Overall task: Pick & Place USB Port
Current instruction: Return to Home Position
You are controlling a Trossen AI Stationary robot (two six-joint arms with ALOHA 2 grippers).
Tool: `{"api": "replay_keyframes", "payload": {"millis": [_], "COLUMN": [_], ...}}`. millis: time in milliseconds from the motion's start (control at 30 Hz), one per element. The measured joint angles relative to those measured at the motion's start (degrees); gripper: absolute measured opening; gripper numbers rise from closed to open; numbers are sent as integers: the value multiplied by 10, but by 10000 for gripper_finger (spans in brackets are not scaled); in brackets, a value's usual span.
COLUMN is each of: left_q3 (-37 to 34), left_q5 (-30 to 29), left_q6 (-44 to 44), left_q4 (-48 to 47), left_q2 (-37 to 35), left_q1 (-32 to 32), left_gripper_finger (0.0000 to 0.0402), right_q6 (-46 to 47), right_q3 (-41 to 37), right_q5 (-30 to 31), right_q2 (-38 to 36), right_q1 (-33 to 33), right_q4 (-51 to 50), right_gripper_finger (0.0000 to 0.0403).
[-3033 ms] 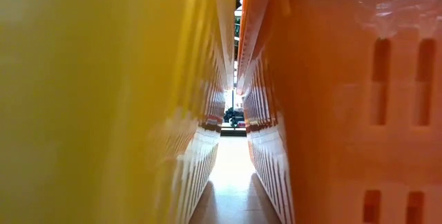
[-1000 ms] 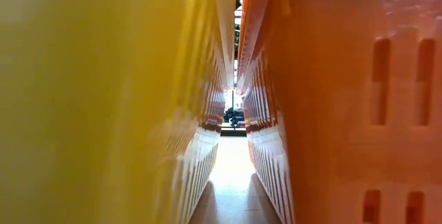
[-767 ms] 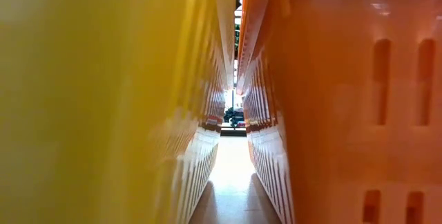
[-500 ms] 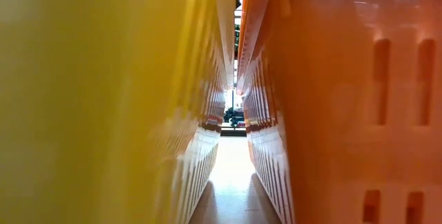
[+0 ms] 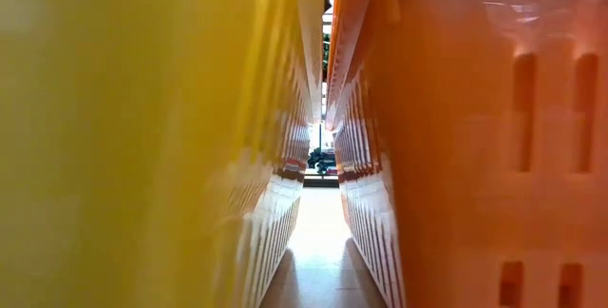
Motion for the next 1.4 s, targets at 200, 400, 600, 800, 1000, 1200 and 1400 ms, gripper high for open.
{"api": "replay_keyframes", "payload": {"millis": [200, 400, 600, 800, 1000, 1200, 1400], "left_q3": [-11, -10, -10, -12, -80, -197, -254], "left_q5": [150, 324, 453, 467, 431, 387, 340], "left_q6": [0, 2, 2, 2, 1, 2, 16], "left_q4": [0, 2, 2, 7, 80, 222, 258], "left_q2": [0, 0, 0, -3, -65, -140, -223], "left_q1": [-7, -7, -7, 0, -1, -30, -44], "left_gripper_finger": [25, 25, 25, 25, 25, 25, 25], "right_q6": [0, 0, 0, 0, 0, 0, 0], "right_q3": [0, 0, 0, 0, 0, 0, 0], "right_q5": [-25, -85, -147, -195, -231, -233, -233], "right_q2": [0, 0, 0, -3, -67, -171, -270], "right_q1": [5, 5, 5, 5, 4, -8, -41], "right_q4": [51, 48, 48, 45, 12, -1, -2], "right_gripper_finger": [178, 178, 178, 178, 178, 178, 178]}}
